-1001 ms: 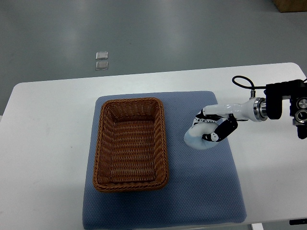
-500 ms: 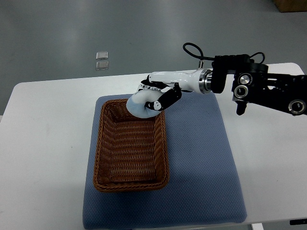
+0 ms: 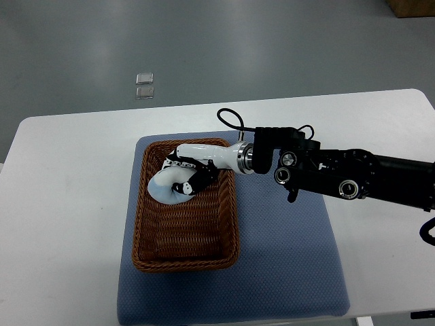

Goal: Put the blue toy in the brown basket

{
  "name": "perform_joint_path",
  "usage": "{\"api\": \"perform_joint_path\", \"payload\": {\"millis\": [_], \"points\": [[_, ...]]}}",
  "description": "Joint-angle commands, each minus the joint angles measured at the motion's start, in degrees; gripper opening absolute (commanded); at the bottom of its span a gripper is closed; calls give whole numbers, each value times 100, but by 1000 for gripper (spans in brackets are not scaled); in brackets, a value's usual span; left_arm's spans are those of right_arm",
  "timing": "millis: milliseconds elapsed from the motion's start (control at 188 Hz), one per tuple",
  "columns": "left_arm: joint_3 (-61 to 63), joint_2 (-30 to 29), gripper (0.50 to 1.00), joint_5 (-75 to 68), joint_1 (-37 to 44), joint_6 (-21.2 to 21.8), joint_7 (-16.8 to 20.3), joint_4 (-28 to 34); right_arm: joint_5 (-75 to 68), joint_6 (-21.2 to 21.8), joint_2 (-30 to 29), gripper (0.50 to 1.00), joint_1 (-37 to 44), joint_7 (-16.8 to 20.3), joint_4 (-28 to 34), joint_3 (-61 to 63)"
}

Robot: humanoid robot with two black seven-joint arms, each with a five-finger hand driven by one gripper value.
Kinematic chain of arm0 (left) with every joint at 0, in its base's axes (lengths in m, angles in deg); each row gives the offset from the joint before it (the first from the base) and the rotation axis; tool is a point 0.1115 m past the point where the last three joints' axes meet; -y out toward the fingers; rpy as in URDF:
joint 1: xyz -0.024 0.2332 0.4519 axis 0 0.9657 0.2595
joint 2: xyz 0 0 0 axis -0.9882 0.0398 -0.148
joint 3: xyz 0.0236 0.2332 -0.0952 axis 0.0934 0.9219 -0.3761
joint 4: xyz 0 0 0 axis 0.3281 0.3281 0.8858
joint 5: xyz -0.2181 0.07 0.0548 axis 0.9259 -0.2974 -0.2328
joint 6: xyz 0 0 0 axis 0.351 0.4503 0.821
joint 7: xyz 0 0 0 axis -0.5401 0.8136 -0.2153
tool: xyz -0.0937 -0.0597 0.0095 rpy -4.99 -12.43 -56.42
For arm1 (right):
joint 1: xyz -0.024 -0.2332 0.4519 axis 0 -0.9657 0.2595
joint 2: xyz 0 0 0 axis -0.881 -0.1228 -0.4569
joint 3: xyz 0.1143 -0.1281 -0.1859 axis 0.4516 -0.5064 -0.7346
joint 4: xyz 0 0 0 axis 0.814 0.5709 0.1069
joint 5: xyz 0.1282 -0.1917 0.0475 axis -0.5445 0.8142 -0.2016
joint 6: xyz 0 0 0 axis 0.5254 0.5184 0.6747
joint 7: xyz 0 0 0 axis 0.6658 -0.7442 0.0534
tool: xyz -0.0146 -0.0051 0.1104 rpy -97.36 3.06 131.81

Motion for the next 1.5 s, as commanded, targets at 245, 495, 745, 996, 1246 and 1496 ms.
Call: {"api": "perform_joint_path", "payload": {"millis": [245,495,745,996,1246,1496], "points": [[9,0,1000,0,0,26,0,8,276,-36,-131,590,-328,-226,-163,-66],[9,0,1000,0,0,26,0,0,267,-212,-237,850,-434,-305,-312,-48],[9,0,1000,0,0,26,0,0,249,-177,-149,903,-372,-349,-303,40],[9,0,1000,0,0,26,0,8,144,-142,150,905,-47,-507,-207,224],[9,0,1000,0,0,26,0,0,-207,359,528,905,-56,-516,-207,1542],[9,0,1000,0,0,26,0,0,-1667,333,581,905,-759,-516,-303,3186]]}}
